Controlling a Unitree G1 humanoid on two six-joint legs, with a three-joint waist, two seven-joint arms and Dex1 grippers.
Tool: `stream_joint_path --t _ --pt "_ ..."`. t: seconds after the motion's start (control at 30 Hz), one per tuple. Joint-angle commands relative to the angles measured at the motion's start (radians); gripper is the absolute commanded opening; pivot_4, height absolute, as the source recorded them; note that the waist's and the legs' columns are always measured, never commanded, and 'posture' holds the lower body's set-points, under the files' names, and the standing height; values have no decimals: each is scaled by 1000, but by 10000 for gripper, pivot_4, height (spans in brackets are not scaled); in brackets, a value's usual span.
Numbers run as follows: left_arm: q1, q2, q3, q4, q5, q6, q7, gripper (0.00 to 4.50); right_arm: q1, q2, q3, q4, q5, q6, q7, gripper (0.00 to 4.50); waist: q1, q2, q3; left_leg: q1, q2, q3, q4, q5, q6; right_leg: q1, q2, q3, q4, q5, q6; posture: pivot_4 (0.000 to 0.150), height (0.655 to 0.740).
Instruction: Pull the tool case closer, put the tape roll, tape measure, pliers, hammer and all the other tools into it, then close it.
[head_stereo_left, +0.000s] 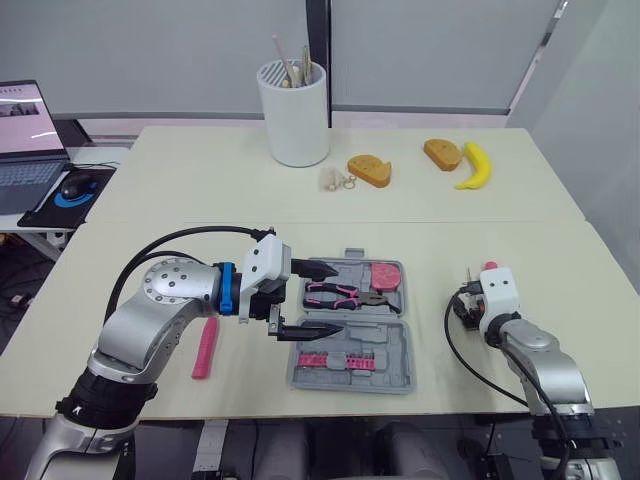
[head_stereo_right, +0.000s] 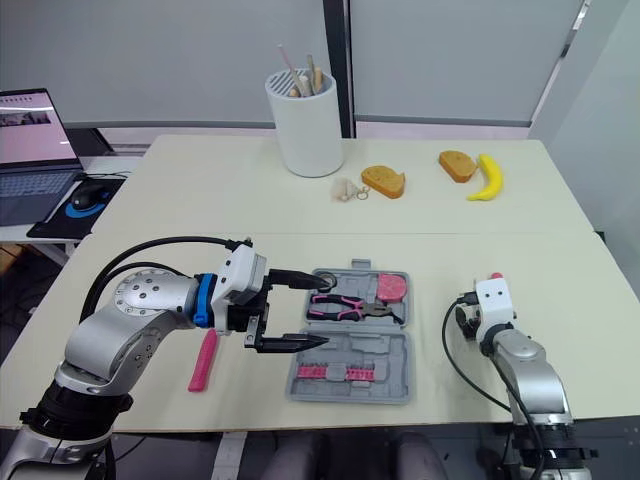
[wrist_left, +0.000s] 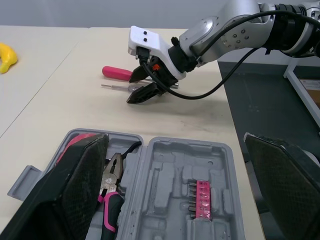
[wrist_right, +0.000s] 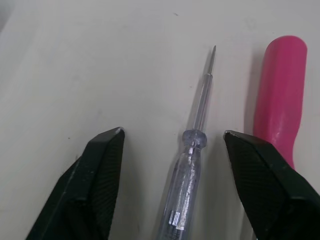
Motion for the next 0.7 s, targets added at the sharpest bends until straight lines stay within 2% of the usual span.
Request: stream_joint_path --t 0.03,0.37,0.5,0.7 --pt "-13 1 5 -21 2 -7 9 45000 -17 19 -39 -8 18 30 -29 23048 0 0 0 0 0 0 0 0 0 0 0 0 0 0 0 1500 7400" --pt "-6 11 7 -2 31 -32 -1 45000 -36 76 -108 -34 71 96 -70 4188 0 0 0 0 0 0 0 0 0 0 0 0 1 0 0 1500 7400" --pt "16 34 20 6 44 -55 -17 45000 -11 93 -106 -117 96 132 -71 3263 0 0 0 0 0 0 0 0 0 0 0 0 1 0 0 1500 7400" --pt "134 114 32 -1 87 -170 -84 45000 131 189 -23 -380 125 236 -102 3263 -7 1 0 0 0 0 -1 0 0 -1 0 1 1 0 0 1500 7400"
